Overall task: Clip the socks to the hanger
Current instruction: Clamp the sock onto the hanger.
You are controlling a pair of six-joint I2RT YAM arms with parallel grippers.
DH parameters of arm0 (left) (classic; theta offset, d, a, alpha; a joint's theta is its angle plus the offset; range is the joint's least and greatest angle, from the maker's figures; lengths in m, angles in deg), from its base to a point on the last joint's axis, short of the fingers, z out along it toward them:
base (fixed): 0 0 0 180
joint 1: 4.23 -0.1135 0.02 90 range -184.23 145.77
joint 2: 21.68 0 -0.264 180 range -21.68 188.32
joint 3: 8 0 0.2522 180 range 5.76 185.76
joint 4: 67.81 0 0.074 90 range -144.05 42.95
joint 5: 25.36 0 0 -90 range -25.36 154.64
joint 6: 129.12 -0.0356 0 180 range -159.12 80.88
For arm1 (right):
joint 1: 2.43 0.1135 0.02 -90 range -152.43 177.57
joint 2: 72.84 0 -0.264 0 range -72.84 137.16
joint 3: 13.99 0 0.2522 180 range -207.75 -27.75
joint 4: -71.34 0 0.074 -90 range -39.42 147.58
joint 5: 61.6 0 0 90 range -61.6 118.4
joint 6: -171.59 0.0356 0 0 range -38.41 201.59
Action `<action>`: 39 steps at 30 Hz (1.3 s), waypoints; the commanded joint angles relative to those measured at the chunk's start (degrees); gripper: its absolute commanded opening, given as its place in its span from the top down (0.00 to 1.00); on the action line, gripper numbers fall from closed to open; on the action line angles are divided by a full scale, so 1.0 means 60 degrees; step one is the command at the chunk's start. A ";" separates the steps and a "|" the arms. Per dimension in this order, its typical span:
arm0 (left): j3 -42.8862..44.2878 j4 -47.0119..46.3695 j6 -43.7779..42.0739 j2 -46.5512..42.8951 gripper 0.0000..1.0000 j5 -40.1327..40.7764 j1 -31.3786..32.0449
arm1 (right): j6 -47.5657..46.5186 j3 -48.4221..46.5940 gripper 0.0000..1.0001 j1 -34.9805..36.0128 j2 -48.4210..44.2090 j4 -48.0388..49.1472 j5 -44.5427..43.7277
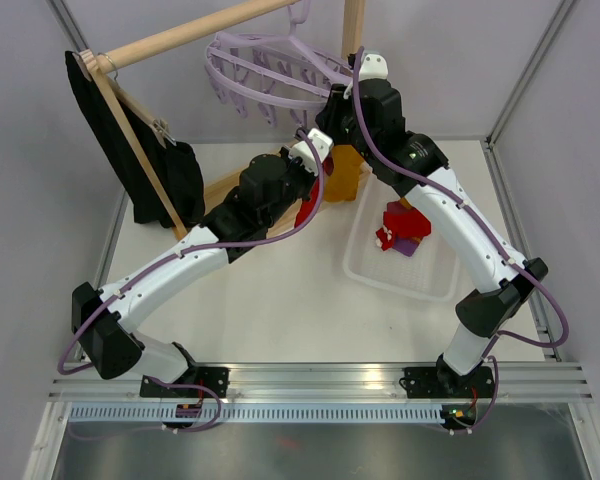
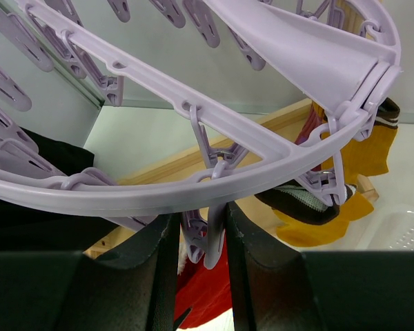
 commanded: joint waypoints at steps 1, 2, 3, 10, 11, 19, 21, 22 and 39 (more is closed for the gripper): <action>0.0096 -0.0422 0.0242 0.0012 0.98 0.0294 -0.0030 | -0.0103 -0.0388 1.00 -0.0101 -0.0061 0.0431 -0.0229; 0.0126 -0.0422 0.0257 0.0027 0.98 0.0322 -0.0030 | -0.0103 -0.0373 1.00 -0.0101 -0.0075 0.0431 -0.0243; 0.0155 -0.0422 0.0257 0.0027 0.98 0.0352 -0.0030 | -0.0089 -0.0359 1.00 -0.0101 -0.0076 0.0446 -0.0243; 0.0287 -0.0495 0.0316 0.0056 0.98 0.0162 -0.0030 | -0.0103 -0.0256 1.00 -0.0101 -0.0119 0.0461 -0.0229; 0.0316 -0.0495 0.0316 0.0070 0.98 0.0133 -0.0030 | -0.0089 -0.0227 1.00 -0.0101 -0.0119 0.0461 -0.0229; 0.0579 -0.0568 0.0418 0.0129 0.98 -0.0087 -0.0030 | -0.0118 -0.0197 1.00 -0.0101 -0.0134 0.0461 -0.0214; 0.0638 -0.0598 0.0418 0.0173 0.98 -0.0131 -0.0030 | -0.0118 -0.0168 1.00 -0.0101 -0.0134 0.0461 -0.0214; 0.0711 -0.0612 0.0418 0.0188 0.98 -0.0146 -0.0030 | -0.0118 -0.0154 1.00 -0.0101 -0.0149 0.0475 -0.0229; 0.1122 -0.0876 0.0506 0.0378 0.98 -0.0161 -0.0030 | -0.0191 -0.0066 1.00 -0.0101 -0.0105 0.0505 -0.0243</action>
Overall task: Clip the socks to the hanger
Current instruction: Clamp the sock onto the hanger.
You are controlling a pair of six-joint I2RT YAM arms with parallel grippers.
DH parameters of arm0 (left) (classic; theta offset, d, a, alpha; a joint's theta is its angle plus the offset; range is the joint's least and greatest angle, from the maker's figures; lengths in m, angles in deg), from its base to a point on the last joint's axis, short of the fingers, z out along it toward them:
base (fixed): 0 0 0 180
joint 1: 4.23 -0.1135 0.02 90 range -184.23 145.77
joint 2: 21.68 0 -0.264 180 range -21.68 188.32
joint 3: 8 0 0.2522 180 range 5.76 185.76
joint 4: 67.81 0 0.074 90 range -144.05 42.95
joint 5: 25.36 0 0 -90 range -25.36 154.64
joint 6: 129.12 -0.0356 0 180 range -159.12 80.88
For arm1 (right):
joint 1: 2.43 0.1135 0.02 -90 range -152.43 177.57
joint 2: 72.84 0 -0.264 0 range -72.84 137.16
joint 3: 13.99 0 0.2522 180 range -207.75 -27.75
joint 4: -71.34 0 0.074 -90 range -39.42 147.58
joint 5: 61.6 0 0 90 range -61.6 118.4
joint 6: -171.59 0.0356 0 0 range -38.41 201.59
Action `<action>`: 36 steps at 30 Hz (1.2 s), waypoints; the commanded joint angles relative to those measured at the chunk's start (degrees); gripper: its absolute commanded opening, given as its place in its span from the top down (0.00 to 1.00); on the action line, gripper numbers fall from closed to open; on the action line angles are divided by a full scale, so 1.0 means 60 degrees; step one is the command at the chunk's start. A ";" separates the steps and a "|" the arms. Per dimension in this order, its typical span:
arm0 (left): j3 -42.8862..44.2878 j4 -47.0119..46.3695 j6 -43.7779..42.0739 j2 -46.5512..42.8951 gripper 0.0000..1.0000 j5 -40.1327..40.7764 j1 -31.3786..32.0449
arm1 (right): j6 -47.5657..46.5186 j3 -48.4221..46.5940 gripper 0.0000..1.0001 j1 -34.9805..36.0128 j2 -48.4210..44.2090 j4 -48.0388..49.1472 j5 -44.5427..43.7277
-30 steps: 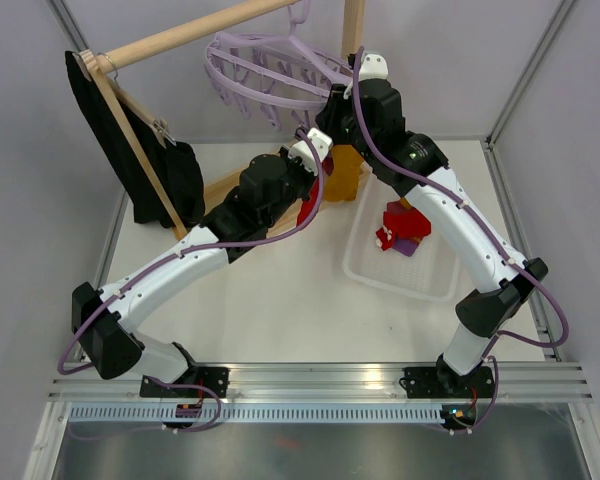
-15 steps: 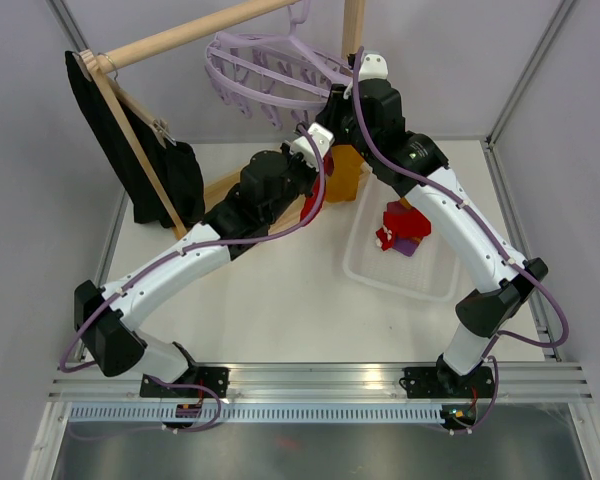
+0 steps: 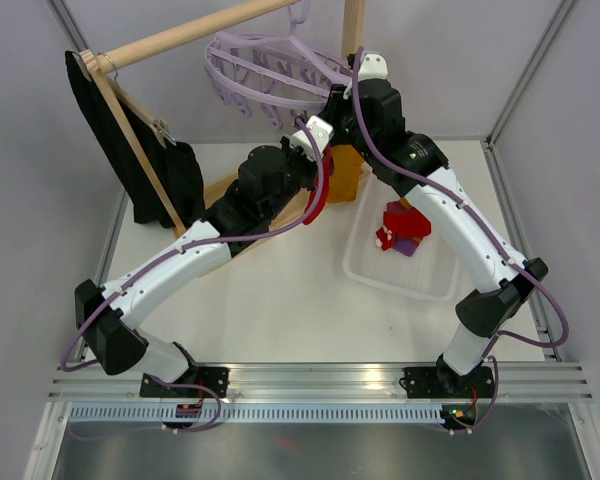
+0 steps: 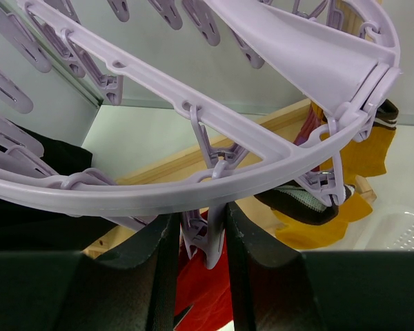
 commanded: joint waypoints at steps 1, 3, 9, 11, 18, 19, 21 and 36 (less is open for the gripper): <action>0.0433 -0.0617 0.0284 0.0083 0.98 -0.0051 -0.0030 | -0.0096 -0.0073 1.00 -0.0101 -0.0105 0.0505 -0.0258; 0.0463 -0.0661 0.0298 0.0112 0.98 -0.0037 -0.0030 | -0.0125 -0.0058 1.00 -0.0101 -0.0105 0.0505 -0.0273; 0.0521 -0.0647 0.0313 0.0200 0.98 -0.0007 -0.0030 | -0.0199 0.0234 0.70 -0.0101 -0.0353 0.0767 -0.0171; 0.0536 -0.0647 0.0357 0.0244 0.98 -0.0022 -0.0030 | -0.0213 0.0293 0.51 -0.0101 -0.0427 0.0783 -0.0097; 0.0960 -0.0179 0.0562 0.0479 0.87 -0.0197 -0.0030 | -0.0213 0.0323 0.30 -0.0101 -0.0588 0.0652 -0.0082; 0.1004 0.0025 0.0606 0.0493 0.79 -0.0256 -0.0030 | -0.0213 0.0366 0.29 -0.0101 -0.0617 0.0622 -0.0111; 0.0976 0.0317 0.0767 0.0435 0.63 -0.0344 -0.0030 | -0.0140 0.0526 0.26 -0.0101 -0.0778 0.0593 -0.0097; -0.2362 0.1344 0.2817 -0.3167 0.46 0.0271 -0.0015 | 0.0548 0.4447 0.15 -0.0203 -0.3296 0.0607 -0.0930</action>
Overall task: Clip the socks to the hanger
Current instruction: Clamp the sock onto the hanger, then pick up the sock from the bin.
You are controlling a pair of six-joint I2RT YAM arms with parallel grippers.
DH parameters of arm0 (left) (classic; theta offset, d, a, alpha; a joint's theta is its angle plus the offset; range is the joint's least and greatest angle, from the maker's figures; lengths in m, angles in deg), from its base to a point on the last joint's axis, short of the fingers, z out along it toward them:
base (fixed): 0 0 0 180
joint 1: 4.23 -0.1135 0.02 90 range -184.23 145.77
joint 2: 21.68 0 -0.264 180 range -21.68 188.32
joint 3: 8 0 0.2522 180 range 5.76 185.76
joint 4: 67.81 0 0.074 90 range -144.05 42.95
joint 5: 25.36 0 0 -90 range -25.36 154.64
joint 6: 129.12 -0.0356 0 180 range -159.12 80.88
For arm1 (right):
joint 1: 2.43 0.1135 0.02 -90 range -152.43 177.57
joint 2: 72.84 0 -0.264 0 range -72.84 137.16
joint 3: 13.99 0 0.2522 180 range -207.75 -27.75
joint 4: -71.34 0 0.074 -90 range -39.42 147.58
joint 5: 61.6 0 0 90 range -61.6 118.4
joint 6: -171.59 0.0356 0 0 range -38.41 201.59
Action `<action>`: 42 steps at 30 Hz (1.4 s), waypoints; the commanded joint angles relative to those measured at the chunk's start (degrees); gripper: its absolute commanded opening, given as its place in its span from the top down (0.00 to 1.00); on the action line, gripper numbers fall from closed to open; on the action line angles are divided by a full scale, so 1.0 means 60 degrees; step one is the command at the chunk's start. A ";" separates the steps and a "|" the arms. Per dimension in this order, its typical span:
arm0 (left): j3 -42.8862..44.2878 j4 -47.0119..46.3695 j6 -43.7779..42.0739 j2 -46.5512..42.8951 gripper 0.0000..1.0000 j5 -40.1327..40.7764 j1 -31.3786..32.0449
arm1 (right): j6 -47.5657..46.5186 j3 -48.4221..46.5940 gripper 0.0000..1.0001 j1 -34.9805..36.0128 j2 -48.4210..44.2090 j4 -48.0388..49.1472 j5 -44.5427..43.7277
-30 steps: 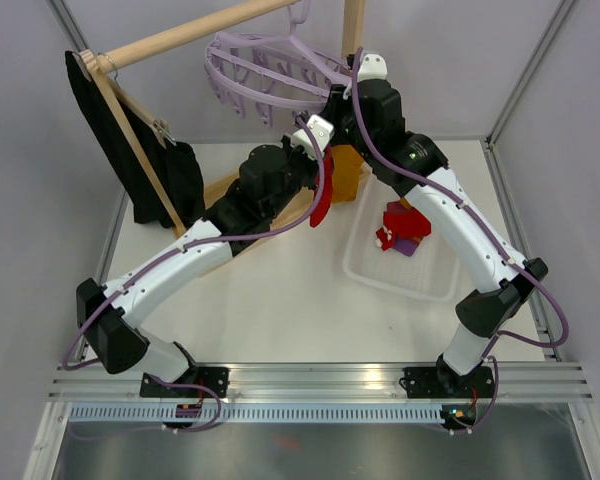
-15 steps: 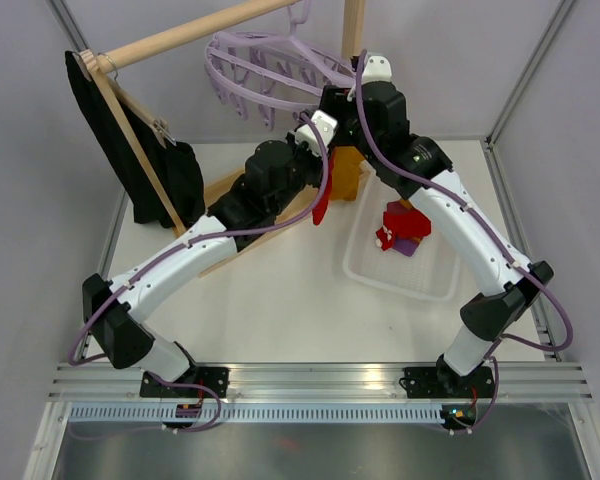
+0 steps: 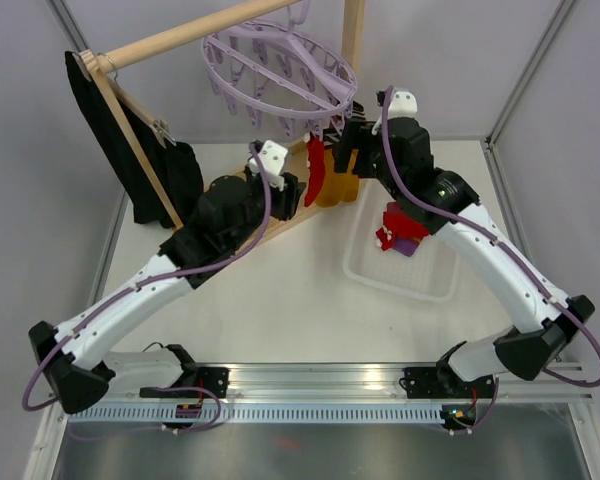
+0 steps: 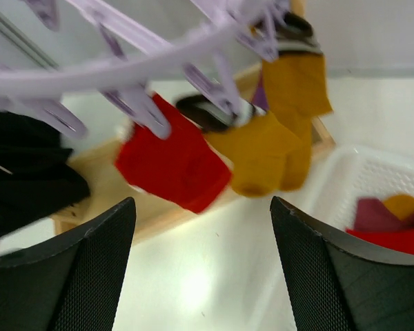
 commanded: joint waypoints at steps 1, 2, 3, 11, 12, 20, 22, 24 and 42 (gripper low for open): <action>-0.0626 0.0361 0.1385 -0.1298 0.46 0.0388 -0.0015 | 0.0522 0.1312 0.15 -0.0156 -0.1136 0.0148 -0.0648; -0.0976 0.0536 0.1533 -0.1506 0.46 0.0373 -0.0030 | 0.0611 0.1692 0.15 -0.0316 -0.1314 0.0192 -0.0706; -0.1153 0.0625 0.1665 -0.1696 0.46 0.0388 -0.0015 | 0.0699 0.2450 0.15 -0.0419 -0.1475 0.0192 -0.0779; -0.1945 0.1988 0.3189 -0.2868 0.47 0.0564 -0.0015 | 0.1197 0.4932 0.20 -0.2921 -0.1009 0.0718 0.0097; -0.2004 0.2032 0.3248 -0.2986 0.46 0.0564 -0.0015 | 0.1169 0.5006 0.21 -0.3012 -0.0907 0.0719 0.0084; -0.2487 0.2106 0.3454 -0.3617 0.45 0.0549 -0.0030 | 0.0701 0.5797 0.30 -0.3043 -0.0364 0.1157 -0.0223; -0.2517 0.2091 0.3454 -0.3603 0.45 0.0534 -0.0015 | 0.0349 0.6134 0.31 -0.2941 -0.0378 0.1421 -0.0383; -0.2517 0.2091 0.3454 -0.3515 0.45 0.0520 -0.0015 | -0.0045 0.6164 0.32 -0.2809 -0.0131 0.1452 -0.0618; -0.2371 0.2120 0.2985 -0.3163 0.46 0.0272 -0.0015 | -0.0179 0.5828 0.77 -0.2076 0.1833 0.1701 -0.1791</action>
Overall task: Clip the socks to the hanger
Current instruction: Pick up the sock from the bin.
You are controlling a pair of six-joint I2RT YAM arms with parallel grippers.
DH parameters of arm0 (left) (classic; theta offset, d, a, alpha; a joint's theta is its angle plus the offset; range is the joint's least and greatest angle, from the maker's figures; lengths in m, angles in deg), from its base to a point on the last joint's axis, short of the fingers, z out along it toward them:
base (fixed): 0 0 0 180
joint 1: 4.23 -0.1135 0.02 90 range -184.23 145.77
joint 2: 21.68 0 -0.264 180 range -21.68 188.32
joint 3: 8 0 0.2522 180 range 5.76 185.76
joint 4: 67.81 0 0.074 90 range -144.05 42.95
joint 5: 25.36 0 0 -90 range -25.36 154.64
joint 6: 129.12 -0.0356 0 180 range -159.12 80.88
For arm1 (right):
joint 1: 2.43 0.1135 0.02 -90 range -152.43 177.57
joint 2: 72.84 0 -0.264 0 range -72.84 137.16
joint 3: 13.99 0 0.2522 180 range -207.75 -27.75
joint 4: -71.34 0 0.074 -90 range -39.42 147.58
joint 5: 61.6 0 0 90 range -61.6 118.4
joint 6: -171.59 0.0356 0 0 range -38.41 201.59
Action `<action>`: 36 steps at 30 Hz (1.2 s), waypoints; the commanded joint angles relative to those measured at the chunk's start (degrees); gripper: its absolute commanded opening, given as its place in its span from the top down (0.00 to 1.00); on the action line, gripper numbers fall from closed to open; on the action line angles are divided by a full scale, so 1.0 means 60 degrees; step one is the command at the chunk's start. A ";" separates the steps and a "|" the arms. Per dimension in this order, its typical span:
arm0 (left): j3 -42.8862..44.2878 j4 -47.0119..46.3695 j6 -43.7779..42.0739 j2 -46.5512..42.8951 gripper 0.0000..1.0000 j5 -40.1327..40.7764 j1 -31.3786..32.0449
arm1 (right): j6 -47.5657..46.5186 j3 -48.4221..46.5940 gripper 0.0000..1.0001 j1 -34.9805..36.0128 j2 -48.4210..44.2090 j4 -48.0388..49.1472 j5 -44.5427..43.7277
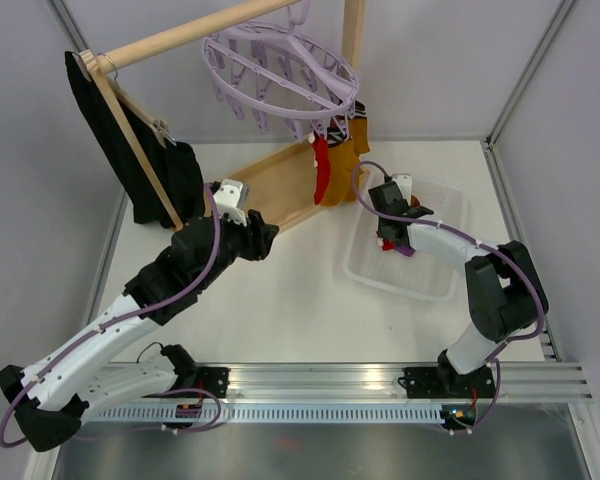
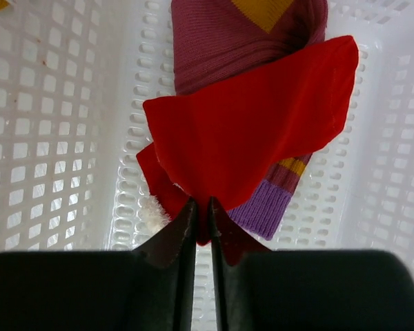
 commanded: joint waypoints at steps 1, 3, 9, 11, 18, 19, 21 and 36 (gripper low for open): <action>0.0136 -0.0025 -0.0137 0.0108 0.46 -0.0156 -0.0015 | 0.0014 -0.0358 0.85 -0.0010 0.0048 0.0084 -0.0366; 0.0048 -0.0113 -0.0050 0.0123 0.46 -0.0301 -0.0015 | 0.0086 -0.0490 1.00 -0.0010 -0.0053 -0.0092 -0.0396; -0.0230 -0.1151 -0.0063 0.0035 0.46 -0.1179 -0.0015 | 0.0233 -0.1236 1.00 -0.0025 -0.1678 -0.1073 -0.0191; -0.0333 -0.2160 -0.0296 0.0108 0.45 -0.1531 -0.0015 | 0.0248 -0.1778 1.00 -0.0039 -0.2291 -0.1585 0.0086; 0.0134 -0.4623 -0.1175 0.1454 0.42 -0.2528 -0.0030 | 0.0263 -0.3082 1.00 -0.0200 -0.3729 -0.2771 0.1361; 0.0222 -0.4843 -0.1380 0.1848 0.42 -0.2674 -0.0044 | 0.0234 -0.3330 1.00 -0.0215 -0.3832 -0.2890 0.1609; 0.0456 -0.5441 -0.1894 0.2245 0.42 -0.3449 -0.0103 | 0.0219 -0.3522 1.00 -0.0244 -0.4140 -0.3066 0.2106; 0.3694 -0.4041 -0.1631 0.4809 0.41 -1.0568 -0.2593 | 0.0145 -0.3157 1.00 -0.0259 -0.5298 -0.2672 0.8974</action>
